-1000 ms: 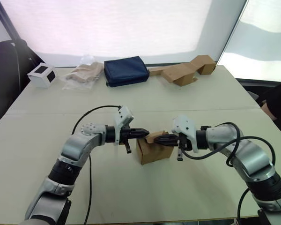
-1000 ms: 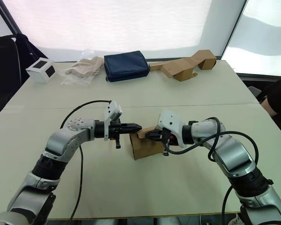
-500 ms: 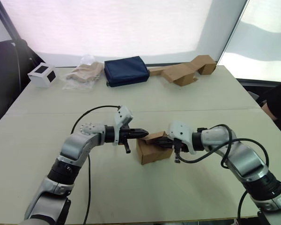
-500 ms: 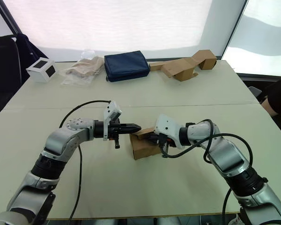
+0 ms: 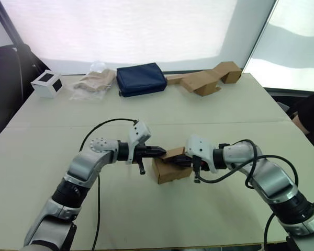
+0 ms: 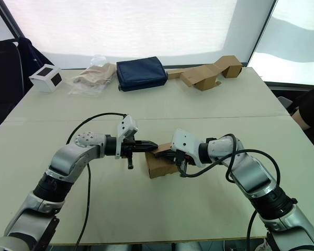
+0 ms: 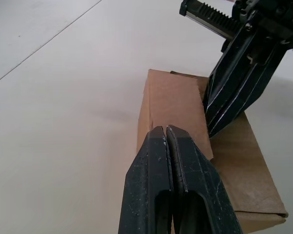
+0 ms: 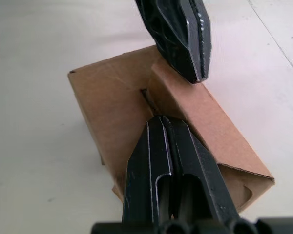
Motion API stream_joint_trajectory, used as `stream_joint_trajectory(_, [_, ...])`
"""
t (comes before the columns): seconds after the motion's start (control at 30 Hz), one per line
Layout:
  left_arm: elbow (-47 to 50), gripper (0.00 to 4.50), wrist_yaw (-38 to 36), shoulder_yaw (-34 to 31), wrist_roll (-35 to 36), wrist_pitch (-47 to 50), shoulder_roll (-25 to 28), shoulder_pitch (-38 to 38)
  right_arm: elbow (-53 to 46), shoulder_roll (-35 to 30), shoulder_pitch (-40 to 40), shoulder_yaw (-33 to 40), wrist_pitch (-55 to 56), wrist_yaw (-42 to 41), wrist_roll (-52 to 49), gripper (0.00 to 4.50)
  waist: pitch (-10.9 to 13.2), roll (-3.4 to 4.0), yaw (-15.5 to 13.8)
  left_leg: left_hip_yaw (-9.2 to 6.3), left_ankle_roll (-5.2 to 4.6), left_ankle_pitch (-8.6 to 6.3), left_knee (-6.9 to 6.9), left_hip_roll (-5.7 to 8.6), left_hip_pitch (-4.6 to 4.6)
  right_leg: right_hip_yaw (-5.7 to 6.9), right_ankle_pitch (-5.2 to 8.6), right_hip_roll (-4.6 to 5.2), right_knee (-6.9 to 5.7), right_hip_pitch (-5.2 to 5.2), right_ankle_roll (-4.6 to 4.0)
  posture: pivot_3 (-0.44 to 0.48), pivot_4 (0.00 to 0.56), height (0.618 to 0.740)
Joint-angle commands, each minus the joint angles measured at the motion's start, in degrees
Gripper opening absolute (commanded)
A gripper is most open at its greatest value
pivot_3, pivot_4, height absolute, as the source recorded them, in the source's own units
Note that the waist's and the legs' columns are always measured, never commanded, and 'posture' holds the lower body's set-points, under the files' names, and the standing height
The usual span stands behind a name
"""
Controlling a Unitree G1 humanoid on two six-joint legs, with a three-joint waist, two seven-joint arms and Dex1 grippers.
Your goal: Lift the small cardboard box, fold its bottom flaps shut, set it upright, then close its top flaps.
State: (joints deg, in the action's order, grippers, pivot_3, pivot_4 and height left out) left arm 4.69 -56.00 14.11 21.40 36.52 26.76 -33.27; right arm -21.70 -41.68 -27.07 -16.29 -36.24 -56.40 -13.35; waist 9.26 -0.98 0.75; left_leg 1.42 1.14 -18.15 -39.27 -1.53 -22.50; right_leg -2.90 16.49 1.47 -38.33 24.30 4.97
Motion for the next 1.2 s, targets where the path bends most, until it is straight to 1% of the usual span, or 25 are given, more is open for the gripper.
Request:
stream_joint_trajectory(0.03, [1.2,0.04,-0.2,0.4,-1.0,-1.8,0.1,-0.3,-2.4,-0.7,0.2,1.6,-0.8,-0.4,-1.3,0.0,0.0,0.0,0.0,0.0,0.0,0.0,0.0,0.0,0.0,0.0,0.0,0.0,0.0,0.0,0.0,0.0,0.15,0.74])
stream_joint_trajectory(0.3, [1.7,0.04,-0.9,2.0,-3.3,-3.8,0.9,-0.1,-4.3,-1.4,-0.2,2.8,-2.9,-1.0,-3.4,0.0,0.0,0.0,0.0,0.0,0.0,0.0,0.0,0.0,0.0,0.0,0.0,0.0,0.0,0.0,0.0,0.0,0.15,0.74])
stream_joint_trajectory(0.47, [1.6,0.04,-1.1,2.5,-4.9,-5.4,1.0,0.6,-5.0,-0.8,-0.7,5.8,-5.3,-0.7,-7.3,0.0,0.0,0.0,0.0,0.0,0.0,0.0,0.0,0.0,0.0,0.0,0.0,0.0,0.0,0.0,0.0,0.0,0.15,0.74])
stream_joint_trajectory(0.6, [1.4,0.04,-0.3,1.7,-4.3,-5.0,0.1,0.9,-4.3,-0.3,-0.4,7.1,-5.6,0.4,-8.6,0.0,0.0,0.0,0.0,0.0,0.0,0.0,0.0,0.0,0.0,0.0,0.0,0.01,0.0,-0.02,0.0,0.0,0.15,0.74])
stream_joint_trajectory(0.8, [3.9,0.04,0.8,-2.4,1.1,-0.4,-2.1,0.0,-2.7,-0.2,-0.4,7.2,-3.8,1.9,-7.4,0.0,0.0,0.0,0.0,0.0,0.0,0.0,0.0,0.0,0.0,0.0,0.0,0.01,0.0,-0.02,0.0,0.0,0.15,0.74])
stream_joint_trajectory(0.9, [4.7,0.04,1.1,-4.2,4.2,2.6,-3.1,-1.3,-0.3,0.2,-1.1,6.5,-1.5,3.1,-5.5,0.0,0.0,0.0,0.0,0.0,0.0,0.0,0.0,0.0,0.0,0.0,0.0,0.0,0.0,-0.02,0.0,0.0,0.15,0.74])
stream_joint_trajectory(1.03, [4.9,0.04,1.4,-3.2,3.8,2.8,-2.6,-1.2,0.9,0.3,-1.3,6.0,-0.3,3.1,-4.7,0.0,0.0,0.0,0.0,0.0,0.0,0.0,0.0,0.0,0.0,0.0,0.0,-0.01,0.0,-0.02,0.0,0.0,0.15,0.74])
stream_joint_trajectory(1.2, [3.8,0.04,1.1,-1.3,1.6,1.0,-1.7,-0.3,1.7,0.5,-1.1,4.8,0.6,3.2,-3.6,0.0,0.0,0.0,0.0,-0.01,0.0,0.0,0.0,-0.01,0.0,0.0,0.0,0.01,0.0,-0.01,0.0,0.0,0.15,0.74])
